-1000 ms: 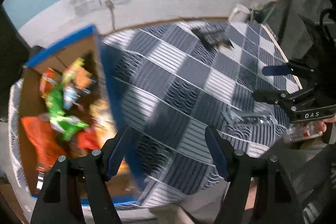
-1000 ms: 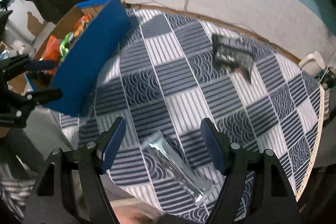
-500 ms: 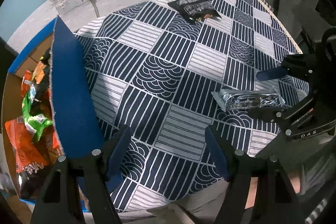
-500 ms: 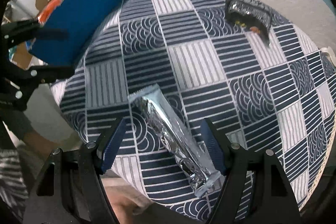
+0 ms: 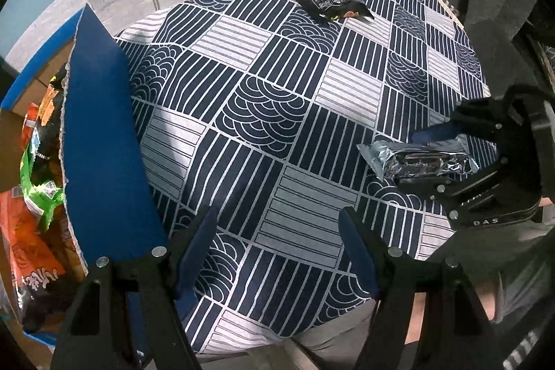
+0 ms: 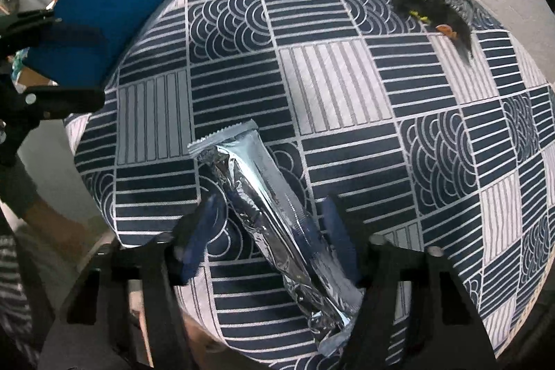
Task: Organize snacks
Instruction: 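Move both tools back to the table and close the right tool on the silver wrapper, then lift the silver wrapper with the right tool while the left tool grasps the black bag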
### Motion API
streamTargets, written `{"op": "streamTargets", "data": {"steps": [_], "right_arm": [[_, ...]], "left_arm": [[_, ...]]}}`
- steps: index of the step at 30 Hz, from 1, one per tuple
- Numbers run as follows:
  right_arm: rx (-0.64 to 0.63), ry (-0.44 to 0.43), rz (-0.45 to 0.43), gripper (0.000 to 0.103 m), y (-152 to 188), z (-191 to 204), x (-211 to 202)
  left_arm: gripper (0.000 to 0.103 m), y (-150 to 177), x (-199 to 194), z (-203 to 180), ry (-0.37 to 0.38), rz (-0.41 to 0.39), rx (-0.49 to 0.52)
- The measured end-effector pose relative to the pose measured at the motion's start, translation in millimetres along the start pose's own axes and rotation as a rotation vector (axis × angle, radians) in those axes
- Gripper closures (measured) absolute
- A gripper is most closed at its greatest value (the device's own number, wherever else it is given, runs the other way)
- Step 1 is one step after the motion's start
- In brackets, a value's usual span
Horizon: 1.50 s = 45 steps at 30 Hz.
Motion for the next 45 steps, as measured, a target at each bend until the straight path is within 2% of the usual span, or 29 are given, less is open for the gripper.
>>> {"op": "streamTargets", "data": {"steps": [2,3,6,17,19,25,32,38,45], "right_arm": [[0.002,0.010,0.008,0.057,1,-1,4],[0.001,0.011,0.003,0.064,1,-1,3],[0.021,0.011,-0.013,0.072,-1,-5,-1],[0.179,0.084,-0.115,0.073,-2,-52,-30],[0.218,0.097,-0.133,0.073,-1,-66,-39],[0.307,0.140,-0.200,0.073,-3,-103,-72],[0.331,0.177,-0.254,0.073,-30,-124,-107],[0.349,0.194,-0.291,0.073,-38,-153,-143],[0.388,0.234,-0.271,0.073,-54,-194,-154]], "left_arm": [[0.029,0,2,1,0.004,0.004,-0.003],[0.029,-1,3,1,0.005,0.004,-0.005],[0.029,-2,5,2,0.012,0.006,-0.011],[0.029,-27,14,0,0.057,0.007,-0.070],[0.021,-35,16,0,0.060,0.003,-0.093],[0.016,-59,21,-4,0.056,-0.019,-0.134],[0.016,-100,27,-14,0.074,-0.010,-0.189],[0.016,-146,32,-23,0.092,-0.006,-0.264],[0.016,-194,42,-48,0.074,0.006,-0.264]]}}
Point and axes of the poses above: each gripper's, at about its wrist camera, not at the fingertips, and x roughly the way its jaws point, z to its left, y to its underside, the point moved 2 cm from there along x, roughly the way its jaws point, and after that the axes turned 9 degrees about -y, right-handed, at the moved point
